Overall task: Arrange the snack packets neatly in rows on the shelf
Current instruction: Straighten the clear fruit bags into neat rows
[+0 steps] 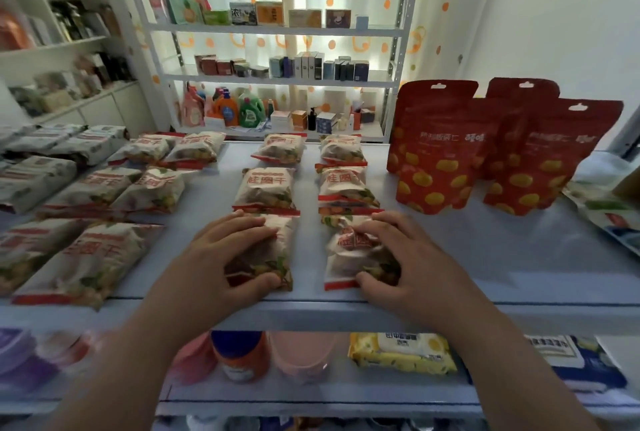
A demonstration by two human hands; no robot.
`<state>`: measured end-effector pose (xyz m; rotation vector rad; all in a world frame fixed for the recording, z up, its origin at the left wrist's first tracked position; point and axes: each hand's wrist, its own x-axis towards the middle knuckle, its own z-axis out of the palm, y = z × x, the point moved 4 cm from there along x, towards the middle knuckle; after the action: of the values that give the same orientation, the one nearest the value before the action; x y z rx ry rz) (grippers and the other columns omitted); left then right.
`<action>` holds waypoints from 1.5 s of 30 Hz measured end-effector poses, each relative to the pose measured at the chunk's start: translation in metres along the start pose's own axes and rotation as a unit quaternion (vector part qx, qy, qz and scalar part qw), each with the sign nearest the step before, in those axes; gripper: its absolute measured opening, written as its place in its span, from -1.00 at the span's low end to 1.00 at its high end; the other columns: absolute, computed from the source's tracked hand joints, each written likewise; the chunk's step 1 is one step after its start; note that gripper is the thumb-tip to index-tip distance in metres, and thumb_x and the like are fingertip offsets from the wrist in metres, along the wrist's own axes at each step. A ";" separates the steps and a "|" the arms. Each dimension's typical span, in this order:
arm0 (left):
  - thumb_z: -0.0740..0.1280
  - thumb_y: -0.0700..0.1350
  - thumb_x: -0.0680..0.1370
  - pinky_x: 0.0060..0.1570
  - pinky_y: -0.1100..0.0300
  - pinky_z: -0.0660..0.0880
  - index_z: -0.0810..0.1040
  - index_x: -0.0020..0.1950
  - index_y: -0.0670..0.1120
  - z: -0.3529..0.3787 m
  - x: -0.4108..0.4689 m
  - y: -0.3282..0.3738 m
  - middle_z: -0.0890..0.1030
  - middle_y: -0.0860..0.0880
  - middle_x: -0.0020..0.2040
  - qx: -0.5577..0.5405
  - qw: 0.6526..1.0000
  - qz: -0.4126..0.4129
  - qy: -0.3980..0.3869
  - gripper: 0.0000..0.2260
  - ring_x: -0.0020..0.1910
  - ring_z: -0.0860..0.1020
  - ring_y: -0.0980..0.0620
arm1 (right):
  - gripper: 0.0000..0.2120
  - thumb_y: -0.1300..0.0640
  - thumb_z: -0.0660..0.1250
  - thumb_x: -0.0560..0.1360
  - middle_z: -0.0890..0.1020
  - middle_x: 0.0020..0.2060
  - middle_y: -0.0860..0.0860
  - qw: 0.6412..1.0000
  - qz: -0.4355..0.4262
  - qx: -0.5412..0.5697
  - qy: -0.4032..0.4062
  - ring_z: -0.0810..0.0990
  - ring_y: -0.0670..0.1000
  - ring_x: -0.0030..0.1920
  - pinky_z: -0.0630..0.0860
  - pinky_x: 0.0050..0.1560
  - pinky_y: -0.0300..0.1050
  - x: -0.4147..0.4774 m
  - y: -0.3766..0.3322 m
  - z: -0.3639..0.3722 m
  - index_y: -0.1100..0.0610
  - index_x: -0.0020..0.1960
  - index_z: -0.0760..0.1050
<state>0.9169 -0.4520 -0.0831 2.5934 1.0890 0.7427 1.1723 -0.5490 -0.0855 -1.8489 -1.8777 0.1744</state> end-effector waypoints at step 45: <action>0.15 -0.01 0.49 0.33 0.18 0.35 0.56 0.25 0.05 -0.110 -0.065 -0.101 0.52 0.08 0.30 0.091 0.994 0.048 -0.045 -0.63 0.33 0.42 0.07 | -0.64 -0.03 0.31 0.58 0.49 0.35 -0.13 0.949 -0.151 -0.133 -0.244 0.46 -0.05 0.27 0.34 0.17 -0.16 0.238 -0.215 0.102 -0.23 0.36 0.47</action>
<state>0.7588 -0.4266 -0.0540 2.8197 1.0567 0.5622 0.9451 -0.3091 -0.0223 -1.7651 -2.6136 0.3101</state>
